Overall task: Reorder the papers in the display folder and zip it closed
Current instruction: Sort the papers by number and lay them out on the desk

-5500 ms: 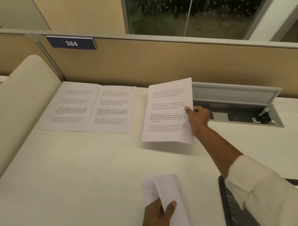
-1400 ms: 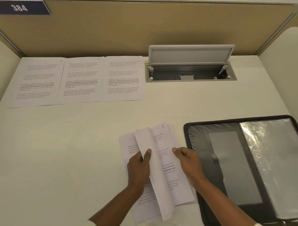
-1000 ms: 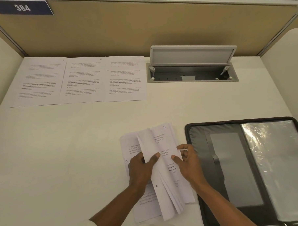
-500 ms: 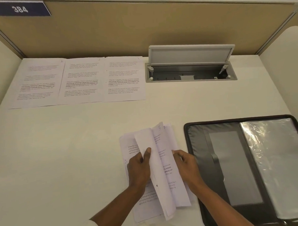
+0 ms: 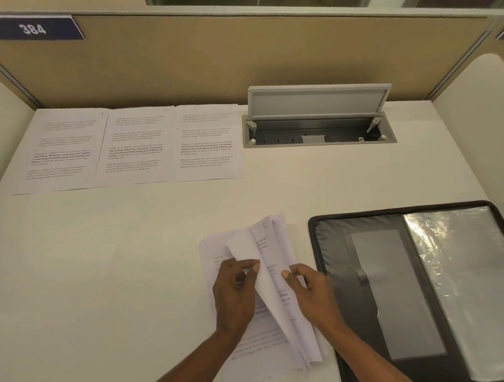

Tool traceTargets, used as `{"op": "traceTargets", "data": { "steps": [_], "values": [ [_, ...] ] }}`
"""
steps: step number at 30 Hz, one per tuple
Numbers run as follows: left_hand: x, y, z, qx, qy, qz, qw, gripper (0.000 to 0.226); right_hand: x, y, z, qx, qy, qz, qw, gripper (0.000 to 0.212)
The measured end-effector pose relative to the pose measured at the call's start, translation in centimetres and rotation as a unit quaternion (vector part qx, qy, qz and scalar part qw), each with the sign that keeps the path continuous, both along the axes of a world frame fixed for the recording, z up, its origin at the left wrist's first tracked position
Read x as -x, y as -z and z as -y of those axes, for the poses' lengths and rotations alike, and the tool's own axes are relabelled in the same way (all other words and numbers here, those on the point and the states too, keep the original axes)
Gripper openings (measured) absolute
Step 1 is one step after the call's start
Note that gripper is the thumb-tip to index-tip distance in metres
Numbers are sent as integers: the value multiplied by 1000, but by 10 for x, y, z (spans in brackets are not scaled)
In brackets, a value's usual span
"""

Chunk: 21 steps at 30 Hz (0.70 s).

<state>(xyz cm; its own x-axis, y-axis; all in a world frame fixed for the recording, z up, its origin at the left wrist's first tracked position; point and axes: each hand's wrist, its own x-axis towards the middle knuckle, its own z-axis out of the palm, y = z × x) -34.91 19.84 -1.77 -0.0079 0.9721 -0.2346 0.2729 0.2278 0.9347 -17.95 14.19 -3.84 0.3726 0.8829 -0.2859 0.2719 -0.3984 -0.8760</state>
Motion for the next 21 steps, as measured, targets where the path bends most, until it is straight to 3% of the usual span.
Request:
{"op": "traceTargets", "data": {
  "steps": [1,4,8,10,16,21],
  "values": [
    [-3,-4,1,5,3,3,1000,5,1,0,1,-16,-13,34,999,13],
    [-10,-7,1,6,14,-22,1000,24,7,-3,3,-58,-57,112,990,15],
    [-18,-7,-6,23,11,-62,998,29,14,-8,3,-77,-86,124,986,37],
    [-23,-7,-8,32,5,-69,997,23,13,-9,4,-74,-86,120,986,38],
    [-22,-2,-11,78,-7,-80,994,19,7,-12,6,-10,8,30,999,23],
    [-15,1,-18,143,-30,-21,989,59,-2,-6,3,42,58,-83,994,30]
  ]
}}
